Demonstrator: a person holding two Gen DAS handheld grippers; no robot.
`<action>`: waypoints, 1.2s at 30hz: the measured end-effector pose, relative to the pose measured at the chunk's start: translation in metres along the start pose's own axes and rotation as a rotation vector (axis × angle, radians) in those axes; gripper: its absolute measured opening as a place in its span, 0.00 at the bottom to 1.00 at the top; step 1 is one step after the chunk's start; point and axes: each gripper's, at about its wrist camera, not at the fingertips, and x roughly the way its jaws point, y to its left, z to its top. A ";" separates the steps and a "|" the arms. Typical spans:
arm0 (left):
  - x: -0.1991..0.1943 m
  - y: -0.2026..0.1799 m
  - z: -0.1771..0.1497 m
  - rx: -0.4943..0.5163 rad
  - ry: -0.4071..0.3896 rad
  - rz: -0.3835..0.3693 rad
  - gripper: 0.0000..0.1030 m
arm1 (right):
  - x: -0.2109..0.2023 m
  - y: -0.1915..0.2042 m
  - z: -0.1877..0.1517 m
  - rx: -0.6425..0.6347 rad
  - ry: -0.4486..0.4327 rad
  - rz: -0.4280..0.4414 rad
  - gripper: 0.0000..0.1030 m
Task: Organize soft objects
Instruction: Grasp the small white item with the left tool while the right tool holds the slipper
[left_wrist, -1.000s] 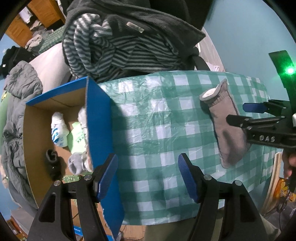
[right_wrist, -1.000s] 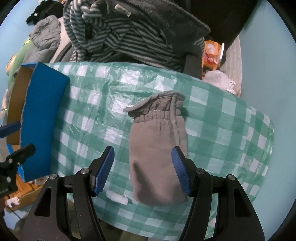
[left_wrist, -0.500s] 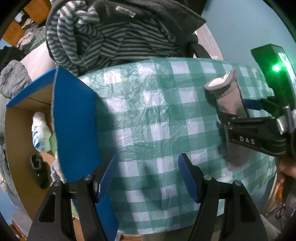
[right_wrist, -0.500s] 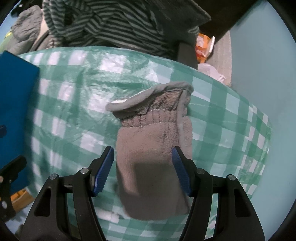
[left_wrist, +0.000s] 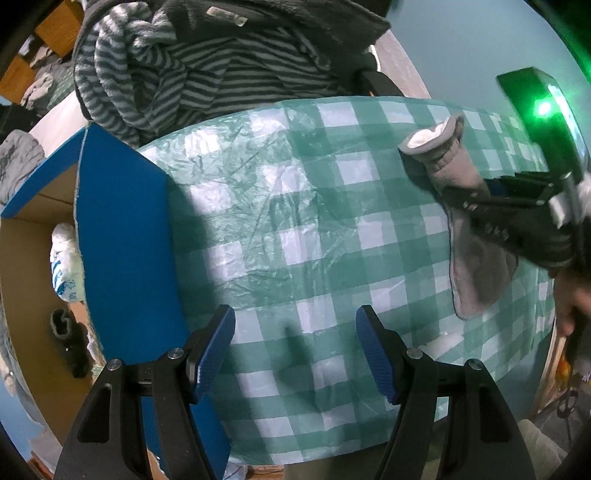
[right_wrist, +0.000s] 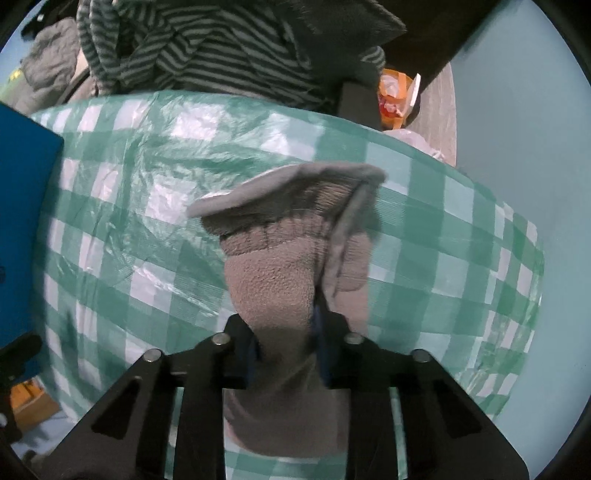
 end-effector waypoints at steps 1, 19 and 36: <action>0.000 -0.002 -0.001 0.007 0.001 -0.002 0.67 | -0.004 -0.003 -0.002 0.001 -0.007 0.004 0.17; 0.002 -0.078 -0.038 0.285 -0.018 -0.064 0.67 | -0.049 -0.035 -0.097 0.158 -0.035 0.086 0.16; 0.043 -0.131 -0.057 0.416 0.042 -0.109 0.67 | -0.050 -0.054 -0.165 0.310 -0.042 0.137 0.16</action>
